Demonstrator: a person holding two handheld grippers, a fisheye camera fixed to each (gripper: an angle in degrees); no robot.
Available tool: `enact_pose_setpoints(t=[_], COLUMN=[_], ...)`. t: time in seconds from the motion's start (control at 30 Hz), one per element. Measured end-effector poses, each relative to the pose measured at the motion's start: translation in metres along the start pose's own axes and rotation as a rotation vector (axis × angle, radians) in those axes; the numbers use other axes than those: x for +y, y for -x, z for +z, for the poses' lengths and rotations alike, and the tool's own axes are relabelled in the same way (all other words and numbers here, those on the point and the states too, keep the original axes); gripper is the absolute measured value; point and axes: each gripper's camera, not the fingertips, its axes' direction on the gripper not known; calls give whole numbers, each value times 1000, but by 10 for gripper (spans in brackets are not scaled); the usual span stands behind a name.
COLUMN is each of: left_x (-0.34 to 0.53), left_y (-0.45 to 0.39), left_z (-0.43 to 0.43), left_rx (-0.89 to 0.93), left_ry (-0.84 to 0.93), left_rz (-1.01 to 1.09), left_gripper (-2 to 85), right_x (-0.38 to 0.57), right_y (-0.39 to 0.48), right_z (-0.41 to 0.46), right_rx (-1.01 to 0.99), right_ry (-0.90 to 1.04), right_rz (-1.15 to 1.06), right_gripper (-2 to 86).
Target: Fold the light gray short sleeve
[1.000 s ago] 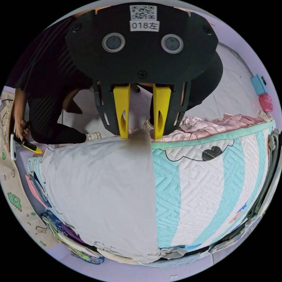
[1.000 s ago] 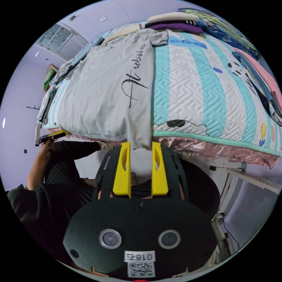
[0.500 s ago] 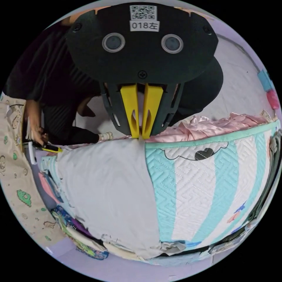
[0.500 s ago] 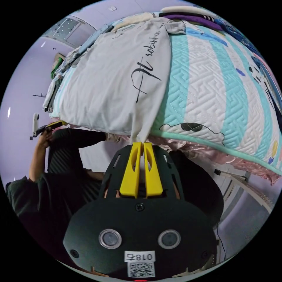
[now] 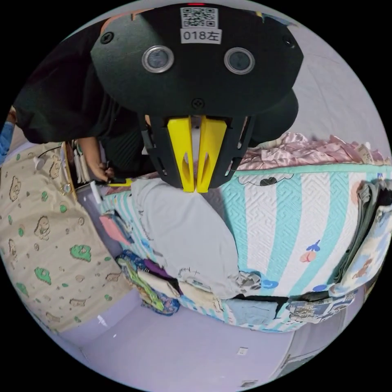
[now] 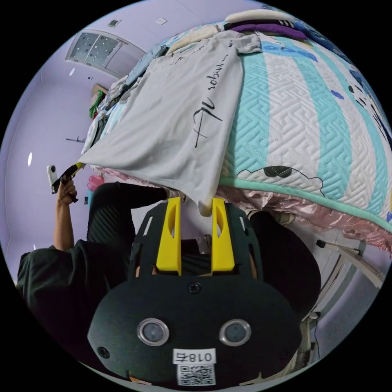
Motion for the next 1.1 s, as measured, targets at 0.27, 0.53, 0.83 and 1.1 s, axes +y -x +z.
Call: enact_pose_setpoints(t=[0.27,0.53,0.83,1.1], left_x=[24,43,60,63], left_y=[22,29,36,32], left_z=[-52,-64,-66,-69], left_rx=[81,17,9,-2], left_ry=[-277,-268,-259,-230], left_rz=[-116,-141,-159,-144], left_gripper=[-10,-10,-10,-10], right_x=[-10,-29,-35,-26], right_y=[-36,-39,-33,0], right_z=[-1,27,36,24], right_rx=[-172,-266,-295,-203], right_ry=[-55,-8,42,49], right_rz=[63,32,-3,-64], right_gripper=[125,122,110,13])
